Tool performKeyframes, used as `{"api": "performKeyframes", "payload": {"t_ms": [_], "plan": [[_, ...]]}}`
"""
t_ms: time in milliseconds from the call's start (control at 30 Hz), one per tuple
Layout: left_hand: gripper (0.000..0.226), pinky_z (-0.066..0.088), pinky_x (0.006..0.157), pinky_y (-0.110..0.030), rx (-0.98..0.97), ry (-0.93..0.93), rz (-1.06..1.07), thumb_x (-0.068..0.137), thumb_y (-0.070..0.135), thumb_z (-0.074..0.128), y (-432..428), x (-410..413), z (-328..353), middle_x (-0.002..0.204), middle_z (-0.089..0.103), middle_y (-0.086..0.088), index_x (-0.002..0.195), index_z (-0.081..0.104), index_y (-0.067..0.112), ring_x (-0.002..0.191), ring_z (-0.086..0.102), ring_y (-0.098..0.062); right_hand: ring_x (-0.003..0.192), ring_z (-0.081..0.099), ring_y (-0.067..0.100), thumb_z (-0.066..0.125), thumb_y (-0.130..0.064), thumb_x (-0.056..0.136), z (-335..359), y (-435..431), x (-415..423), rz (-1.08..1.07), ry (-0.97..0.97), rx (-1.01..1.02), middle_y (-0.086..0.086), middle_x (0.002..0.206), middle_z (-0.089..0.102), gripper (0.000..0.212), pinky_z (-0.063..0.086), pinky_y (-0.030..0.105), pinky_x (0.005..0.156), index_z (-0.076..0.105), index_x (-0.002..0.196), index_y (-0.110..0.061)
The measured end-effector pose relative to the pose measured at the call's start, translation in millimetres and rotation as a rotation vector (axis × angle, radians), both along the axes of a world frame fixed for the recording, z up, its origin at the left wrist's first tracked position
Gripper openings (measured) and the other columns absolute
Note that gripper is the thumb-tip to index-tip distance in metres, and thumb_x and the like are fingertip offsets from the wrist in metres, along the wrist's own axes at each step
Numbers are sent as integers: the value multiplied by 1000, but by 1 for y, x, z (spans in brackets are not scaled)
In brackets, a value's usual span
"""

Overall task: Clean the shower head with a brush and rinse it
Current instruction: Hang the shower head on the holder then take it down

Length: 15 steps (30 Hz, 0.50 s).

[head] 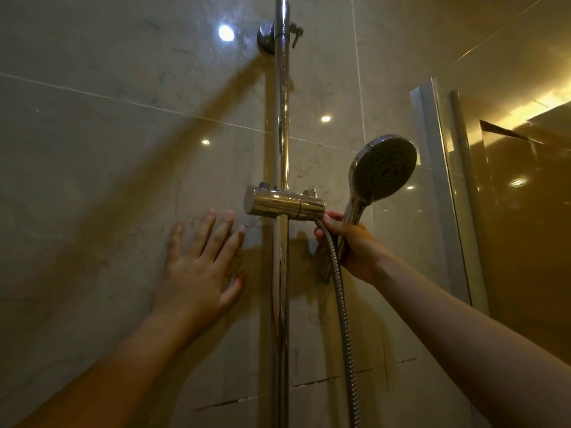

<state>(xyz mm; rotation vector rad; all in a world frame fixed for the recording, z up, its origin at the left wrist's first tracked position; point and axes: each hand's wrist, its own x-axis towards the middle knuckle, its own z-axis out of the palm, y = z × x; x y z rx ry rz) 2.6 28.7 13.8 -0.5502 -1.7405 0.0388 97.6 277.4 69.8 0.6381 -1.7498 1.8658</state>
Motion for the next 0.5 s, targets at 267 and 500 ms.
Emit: {"api": "performKeyframes", "payload": {"t_ms": [267, 500], "plan": [[73, 9, 113, -57, -15, 18, 2, 85, 55, 27, -1, -2, 0, 157, 18, -6, 149, 20, 20, 146, 11, -27, 83, 64, 17, 62, -24, 90, 29, -16, -1, -136, 83, -101, 5, 96, 64, 30, 55, 28, 68, 60, 118, -12], [74, 7, 113, -55, -11, 39, 20, 84, 55, 30, -2, -5, 2, 157, 19, -6, 148, 22, 20, 145, 10, -25, 79, 62, 13, 59, -23, 93, 38, -22, 10, -275, 125, -100, 2, 86, 64, 22, 50, 30, 69, 59, 114, -18]]}}
